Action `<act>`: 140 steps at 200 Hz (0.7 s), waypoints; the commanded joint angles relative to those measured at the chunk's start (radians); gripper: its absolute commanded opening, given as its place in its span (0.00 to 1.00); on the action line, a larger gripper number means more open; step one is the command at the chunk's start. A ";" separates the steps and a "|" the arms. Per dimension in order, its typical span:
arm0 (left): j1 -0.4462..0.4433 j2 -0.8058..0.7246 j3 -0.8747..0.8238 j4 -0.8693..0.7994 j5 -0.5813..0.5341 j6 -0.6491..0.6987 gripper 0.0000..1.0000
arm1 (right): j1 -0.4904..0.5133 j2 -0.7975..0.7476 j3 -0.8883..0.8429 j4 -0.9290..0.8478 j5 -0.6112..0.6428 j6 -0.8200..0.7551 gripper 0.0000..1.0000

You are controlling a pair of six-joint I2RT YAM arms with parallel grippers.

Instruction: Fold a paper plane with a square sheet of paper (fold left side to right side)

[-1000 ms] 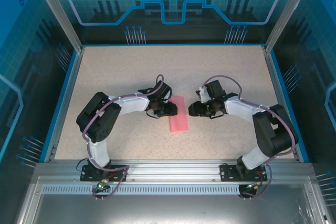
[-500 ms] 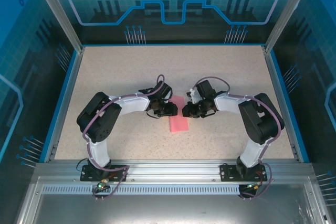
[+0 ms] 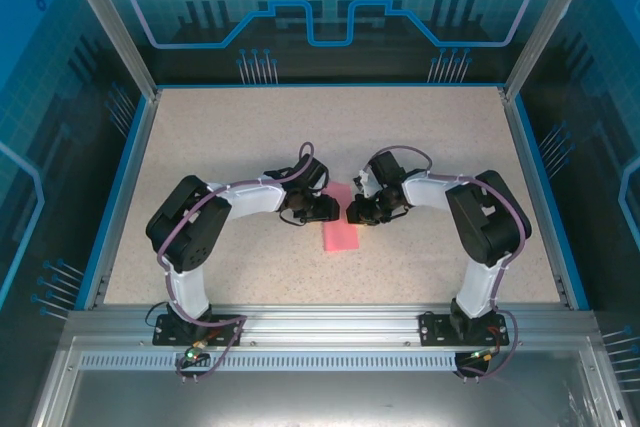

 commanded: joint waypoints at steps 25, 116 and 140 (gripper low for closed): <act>0.015 -0.119 0.012 -0.099 -0.087 0.035 0.54 | 0.016 0.060 -0.003 -0.086 0.066 -0.020 0.18; 0.010 -0.097 -0.035 0.152 0.236 -0.005 0.18 | 0.022 0.072 0.001 -0.096 0.080 -0.024 0.18; 0.011 -0.041 -0.026 0.157 0.231 0.001 0.18 | 0.025 0.071 0.002 -0.099 0.082 -0.023 0.18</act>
